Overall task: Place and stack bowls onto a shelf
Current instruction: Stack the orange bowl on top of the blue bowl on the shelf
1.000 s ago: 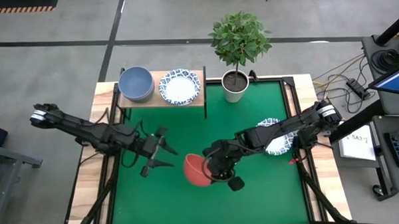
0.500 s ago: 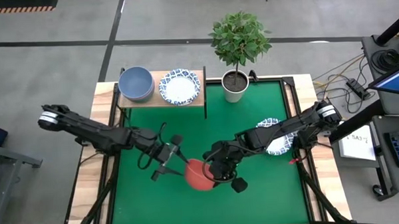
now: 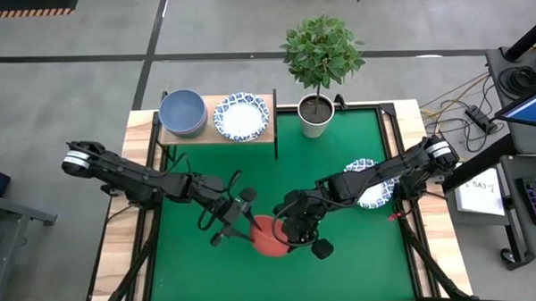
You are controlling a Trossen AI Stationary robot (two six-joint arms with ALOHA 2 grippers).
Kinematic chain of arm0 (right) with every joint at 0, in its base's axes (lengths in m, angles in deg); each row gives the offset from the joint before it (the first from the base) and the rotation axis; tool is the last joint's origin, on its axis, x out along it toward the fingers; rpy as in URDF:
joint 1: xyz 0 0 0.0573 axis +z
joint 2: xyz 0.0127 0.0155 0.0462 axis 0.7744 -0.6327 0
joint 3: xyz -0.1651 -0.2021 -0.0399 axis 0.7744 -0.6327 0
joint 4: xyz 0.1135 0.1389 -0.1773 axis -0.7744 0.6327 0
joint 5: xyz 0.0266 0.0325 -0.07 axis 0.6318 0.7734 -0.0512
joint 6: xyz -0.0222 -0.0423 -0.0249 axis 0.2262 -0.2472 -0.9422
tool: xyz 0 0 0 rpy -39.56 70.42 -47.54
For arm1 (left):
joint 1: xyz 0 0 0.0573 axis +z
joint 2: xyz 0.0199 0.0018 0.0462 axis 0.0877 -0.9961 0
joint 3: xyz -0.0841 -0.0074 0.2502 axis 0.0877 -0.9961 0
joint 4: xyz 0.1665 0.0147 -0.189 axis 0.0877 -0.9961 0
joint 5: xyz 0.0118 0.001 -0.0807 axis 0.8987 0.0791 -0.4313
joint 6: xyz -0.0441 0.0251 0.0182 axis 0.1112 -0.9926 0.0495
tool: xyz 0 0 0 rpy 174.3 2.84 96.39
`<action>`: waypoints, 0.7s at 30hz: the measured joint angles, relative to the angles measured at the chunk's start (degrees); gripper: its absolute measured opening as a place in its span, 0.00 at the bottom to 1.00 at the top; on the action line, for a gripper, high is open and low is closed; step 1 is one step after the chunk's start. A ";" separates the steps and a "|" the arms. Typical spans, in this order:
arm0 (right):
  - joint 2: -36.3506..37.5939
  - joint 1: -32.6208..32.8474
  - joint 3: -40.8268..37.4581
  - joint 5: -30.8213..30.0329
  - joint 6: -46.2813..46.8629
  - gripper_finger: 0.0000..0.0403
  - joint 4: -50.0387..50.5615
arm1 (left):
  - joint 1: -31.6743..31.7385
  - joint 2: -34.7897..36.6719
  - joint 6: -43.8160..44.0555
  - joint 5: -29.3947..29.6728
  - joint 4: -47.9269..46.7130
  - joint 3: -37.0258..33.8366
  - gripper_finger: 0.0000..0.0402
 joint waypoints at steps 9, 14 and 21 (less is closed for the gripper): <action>0.01 -0.10 -0.28 -0.23 -1.67 0.02 -0.65 | -0.09 -0.08 1.01 -5.72 -0.33 0.00 0.03; 0.02 -0.10 -0.32 -0.27 -1.78 0.02 -0.86 | -0.07 0.02 2.46 -5.66 0.28 0.00 0.02; 0.02 -0.02 -0.32 -4.92 1.04 0.12 -1.09 | -0.07 0.02 4.25 -5.51 0.22 0.00 0.01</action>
